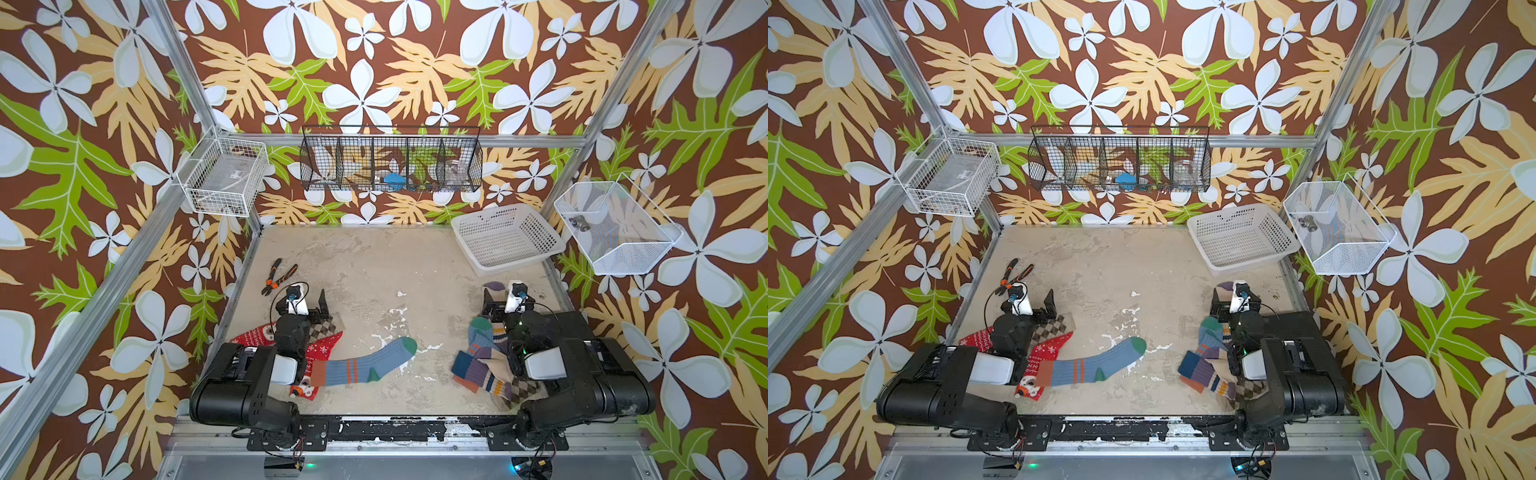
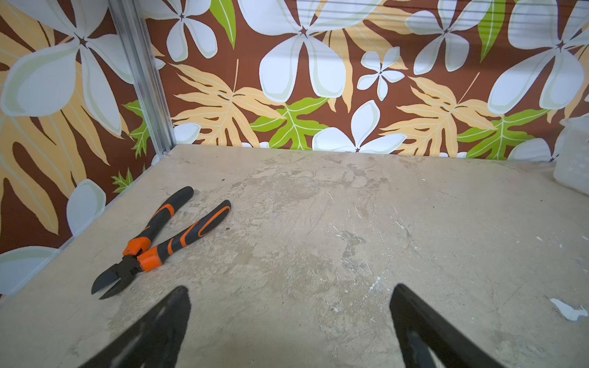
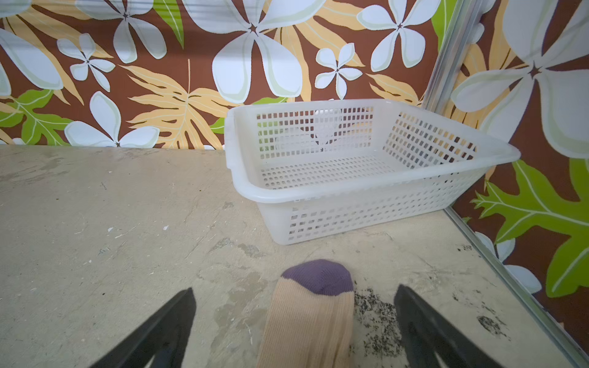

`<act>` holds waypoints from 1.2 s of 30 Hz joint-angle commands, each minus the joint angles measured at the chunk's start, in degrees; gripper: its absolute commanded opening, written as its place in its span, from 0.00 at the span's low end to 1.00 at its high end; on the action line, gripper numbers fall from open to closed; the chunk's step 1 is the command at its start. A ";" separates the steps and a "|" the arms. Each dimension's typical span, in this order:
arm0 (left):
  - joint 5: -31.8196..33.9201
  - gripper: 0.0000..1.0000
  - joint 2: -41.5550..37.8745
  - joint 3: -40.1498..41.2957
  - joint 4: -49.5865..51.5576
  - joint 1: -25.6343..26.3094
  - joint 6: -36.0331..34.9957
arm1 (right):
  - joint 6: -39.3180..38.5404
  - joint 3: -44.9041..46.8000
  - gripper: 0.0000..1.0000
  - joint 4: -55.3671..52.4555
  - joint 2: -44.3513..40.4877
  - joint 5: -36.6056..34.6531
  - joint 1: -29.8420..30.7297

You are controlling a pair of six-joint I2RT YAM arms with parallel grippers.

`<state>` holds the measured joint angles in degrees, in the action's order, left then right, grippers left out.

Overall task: Place the socks together as a pair
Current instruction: Move the bin to the center of the board.

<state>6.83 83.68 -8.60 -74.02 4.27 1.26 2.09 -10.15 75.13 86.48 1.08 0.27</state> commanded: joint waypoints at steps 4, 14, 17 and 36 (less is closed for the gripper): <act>-0.57 1.00 0.06 0.07 -1.37 -0.05 -0.55 | -0.46 -0.09 1.00 0.47 0.11 -0.32 0.17; 0.00 1.00 0.00 -0.12 -1.03 -0.14 -0.34 | -1.44 1.05 1.00 2.41 -0.12 -0.84 1.00; 4.86 1.00 -1.42 0.40 -1.10 0.01 1.35 | -2.08 0.83 1.00 -0.92 -3.76 -8.04 3.46; -12.37 1.00 -20.57 -10.32 31.18 9.74 23.00 | 15.68 -51.59 0.82 -62.20 7.85 -1.60 3.58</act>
<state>-0.82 62.22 -18.50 -44.58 13.28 22.59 20.23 -55.13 24.25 88.53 -4.23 3.79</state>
